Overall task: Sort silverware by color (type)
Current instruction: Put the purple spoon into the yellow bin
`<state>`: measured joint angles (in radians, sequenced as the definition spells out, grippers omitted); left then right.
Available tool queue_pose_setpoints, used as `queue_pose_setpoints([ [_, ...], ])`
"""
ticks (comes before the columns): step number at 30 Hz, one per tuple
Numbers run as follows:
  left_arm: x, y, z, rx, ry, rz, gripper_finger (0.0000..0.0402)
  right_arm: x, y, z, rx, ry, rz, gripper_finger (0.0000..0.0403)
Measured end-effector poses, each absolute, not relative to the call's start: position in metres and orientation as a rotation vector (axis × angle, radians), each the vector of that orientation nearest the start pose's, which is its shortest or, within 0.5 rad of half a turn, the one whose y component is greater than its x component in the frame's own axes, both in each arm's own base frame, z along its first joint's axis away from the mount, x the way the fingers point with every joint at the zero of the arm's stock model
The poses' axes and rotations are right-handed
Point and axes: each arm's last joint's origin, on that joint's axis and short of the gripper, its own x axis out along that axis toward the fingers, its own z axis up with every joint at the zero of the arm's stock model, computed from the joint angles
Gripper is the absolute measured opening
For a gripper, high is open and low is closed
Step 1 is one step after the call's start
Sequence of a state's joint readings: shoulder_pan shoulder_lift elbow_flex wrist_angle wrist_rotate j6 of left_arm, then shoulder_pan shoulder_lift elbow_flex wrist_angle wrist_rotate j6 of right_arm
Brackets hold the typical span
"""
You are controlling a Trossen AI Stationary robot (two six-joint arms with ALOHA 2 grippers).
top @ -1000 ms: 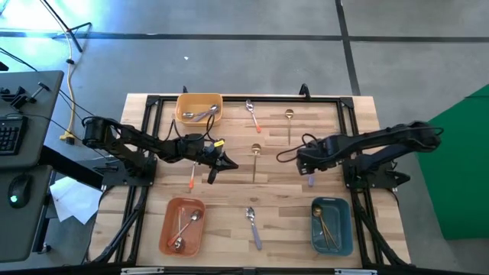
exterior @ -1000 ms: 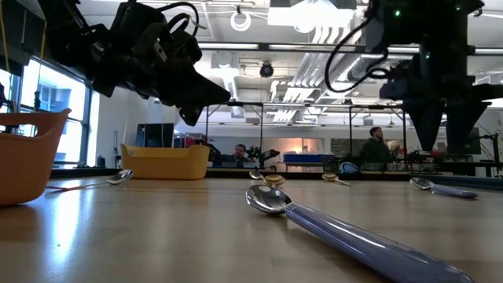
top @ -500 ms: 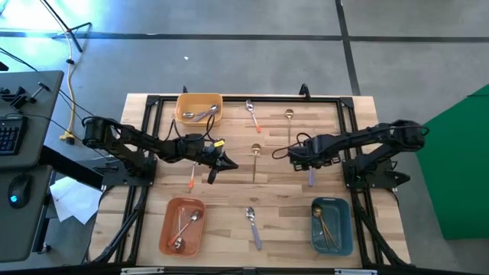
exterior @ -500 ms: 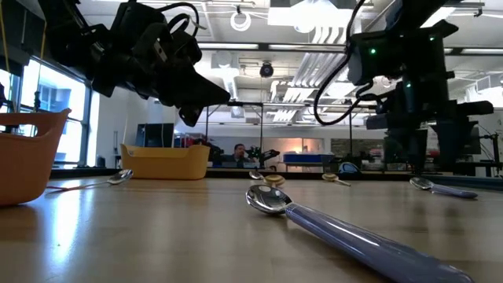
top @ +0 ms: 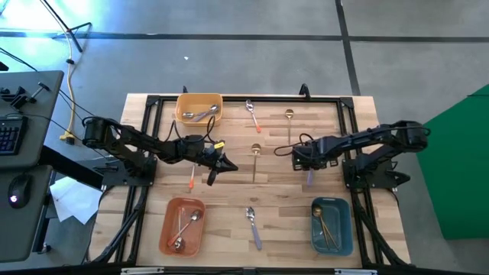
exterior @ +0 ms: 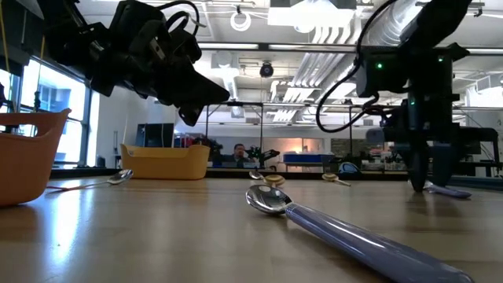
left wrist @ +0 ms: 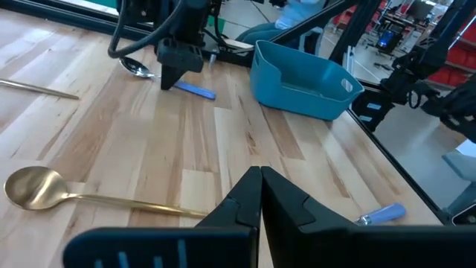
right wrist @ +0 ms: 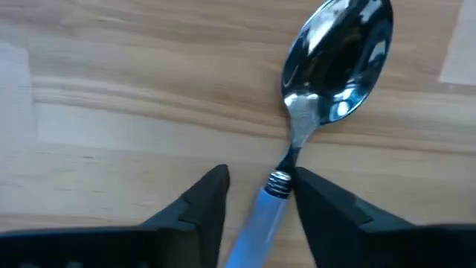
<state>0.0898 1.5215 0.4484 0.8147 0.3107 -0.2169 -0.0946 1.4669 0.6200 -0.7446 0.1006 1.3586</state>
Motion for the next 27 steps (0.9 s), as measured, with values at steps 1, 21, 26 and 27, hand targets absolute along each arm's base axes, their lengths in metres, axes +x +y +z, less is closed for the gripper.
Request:
queue_pose_setpoints([
  [1,0.269,0.015,0.156,-0.267,0.276,-0.191,0.0001,0.198,-0.021,0.127,1.015,1.224,-1.184,0.0121],
  [21,0.284,0.033,0.181,-0.247,0.179,-0.190,0.0079,0.263,-0.017,0.174,0.474,0.691,-0.746,0.0010],
  [26,0.285,0.033,0.181,-0.237,0.170,-0.075,0.0127,0.285,-0.012,0.198,0.411,0.351,-0.624,0.0016],
  [27,0.286,0.032,0.181,-0.232,0.164,-0.044,0.0134,0.287,-0.011,0.202,0.421,0.283,-0.639,0.0016],
])
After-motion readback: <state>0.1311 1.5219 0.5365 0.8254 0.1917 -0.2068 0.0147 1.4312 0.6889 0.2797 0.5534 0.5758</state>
